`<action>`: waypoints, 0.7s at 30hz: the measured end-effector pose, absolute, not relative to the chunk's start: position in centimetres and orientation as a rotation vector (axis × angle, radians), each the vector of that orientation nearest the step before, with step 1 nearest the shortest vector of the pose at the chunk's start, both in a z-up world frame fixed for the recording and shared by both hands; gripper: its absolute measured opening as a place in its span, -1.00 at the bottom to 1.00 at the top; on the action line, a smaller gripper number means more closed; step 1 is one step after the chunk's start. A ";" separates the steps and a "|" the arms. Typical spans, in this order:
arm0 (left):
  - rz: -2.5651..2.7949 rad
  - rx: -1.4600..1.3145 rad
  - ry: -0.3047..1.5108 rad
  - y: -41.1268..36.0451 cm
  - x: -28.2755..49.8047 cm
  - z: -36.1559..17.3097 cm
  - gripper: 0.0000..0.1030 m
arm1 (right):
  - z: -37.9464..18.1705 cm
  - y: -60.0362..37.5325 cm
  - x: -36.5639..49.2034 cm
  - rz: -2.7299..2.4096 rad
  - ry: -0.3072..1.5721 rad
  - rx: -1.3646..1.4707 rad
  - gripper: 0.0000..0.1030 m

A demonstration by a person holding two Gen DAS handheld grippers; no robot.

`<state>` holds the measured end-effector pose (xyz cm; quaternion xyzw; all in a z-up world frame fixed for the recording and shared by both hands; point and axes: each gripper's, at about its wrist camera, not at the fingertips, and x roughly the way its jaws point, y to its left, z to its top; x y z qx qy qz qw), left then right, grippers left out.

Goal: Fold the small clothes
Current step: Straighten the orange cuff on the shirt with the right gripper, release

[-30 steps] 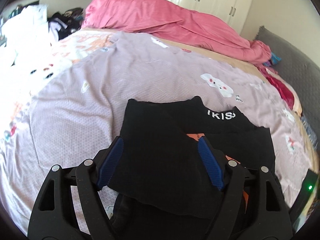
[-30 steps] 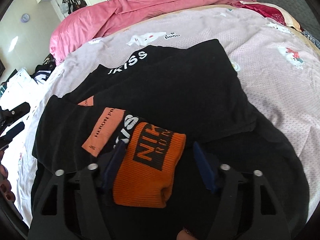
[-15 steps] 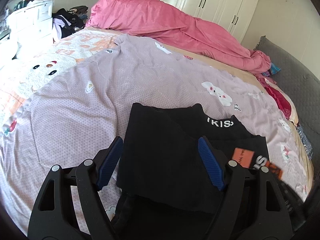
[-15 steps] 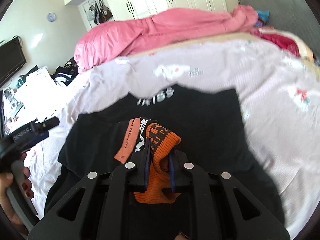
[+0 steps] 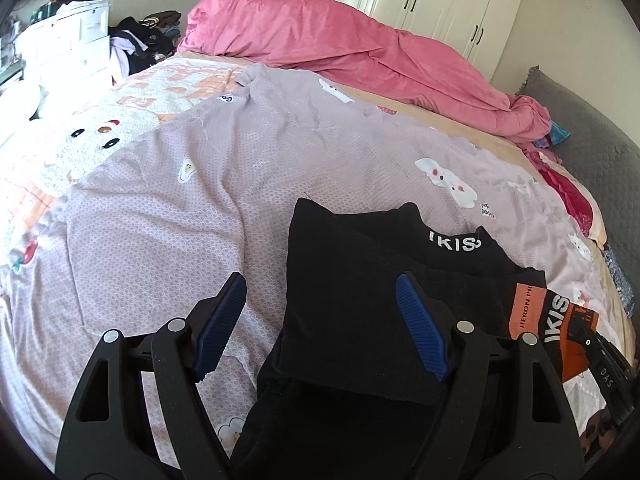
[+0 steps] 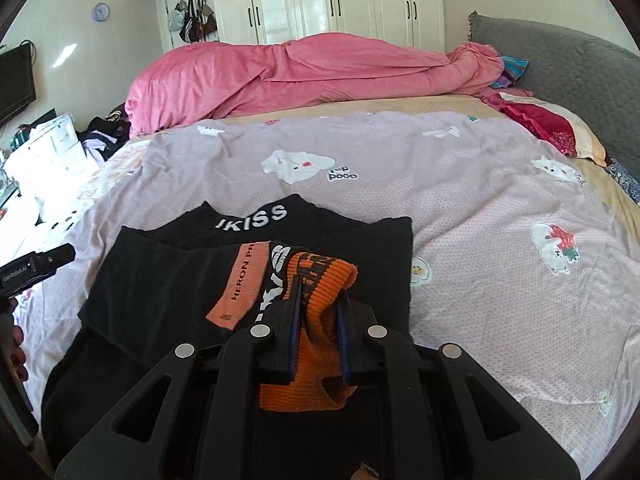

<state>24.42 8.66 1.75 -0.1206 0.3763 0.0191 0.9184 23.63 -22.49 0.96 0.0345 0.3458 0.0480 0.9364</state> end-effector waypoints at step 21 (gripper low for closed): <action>-0.059 -0.086 0.913 3.1 27.4 -2.6 0.35 | -2.1 -23.7 23.7 -0.004 0.782 0.076 -0.60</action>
